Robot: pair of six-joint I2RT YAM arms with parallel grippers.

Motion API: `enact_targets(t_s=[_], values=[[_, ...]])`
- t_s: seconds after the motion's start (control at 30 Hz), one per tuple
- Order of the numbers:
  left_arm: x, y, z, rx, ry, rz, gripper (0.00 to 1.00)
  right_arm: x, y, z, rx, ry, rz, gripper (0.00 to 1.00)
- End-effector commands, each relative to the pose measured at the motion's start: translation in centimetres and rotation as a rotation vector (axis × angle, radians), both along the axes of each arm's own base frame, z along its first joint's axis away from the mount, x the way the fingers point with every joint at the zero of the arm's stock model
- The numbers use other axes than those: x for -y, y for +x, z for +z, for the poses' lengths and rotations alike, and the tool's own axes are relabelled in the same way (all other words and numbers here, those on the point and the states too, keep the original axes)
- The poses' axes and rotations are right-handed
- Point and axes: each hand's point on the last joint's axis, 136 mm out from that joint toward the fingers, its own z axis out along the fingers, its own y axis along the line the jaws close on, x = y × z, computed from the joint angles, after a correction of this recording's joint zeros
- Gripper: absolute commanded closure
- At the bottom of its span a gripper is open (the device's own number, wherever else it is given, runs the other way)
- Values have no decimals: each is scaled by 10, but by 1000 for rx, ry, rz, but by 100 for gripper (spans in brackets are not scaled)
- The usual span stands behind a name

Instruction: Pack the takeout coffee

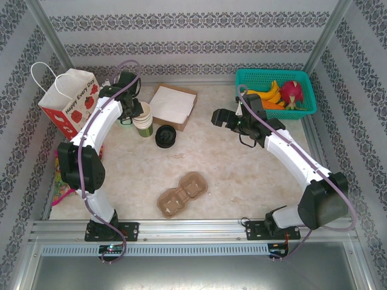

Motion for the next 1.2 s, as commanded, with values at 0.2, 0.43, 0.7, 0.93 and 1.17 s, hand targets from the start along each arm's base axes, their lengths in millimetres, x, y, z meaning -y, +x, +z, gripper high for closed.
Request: enact_targets(t_s=[0.2,0.43,0.7,0.93,1.17], values=[[-2,-4,-8,-49,3,-19,88,12,-3,3,13,-11,-30,2],[-3,-6,-3,-36,-3,-16,100,13,-5,7,22,-13,-32,2],[4,-8,18,36,-138,4,100,16,-3,13,35,-10,-40,2],[-4,-11,32,102,-164,29,100,15,-3,11,27,-4,-39,2],[-9,-14,42,181,-248,65,100,14,-3,12,27,-4,-35,2]])
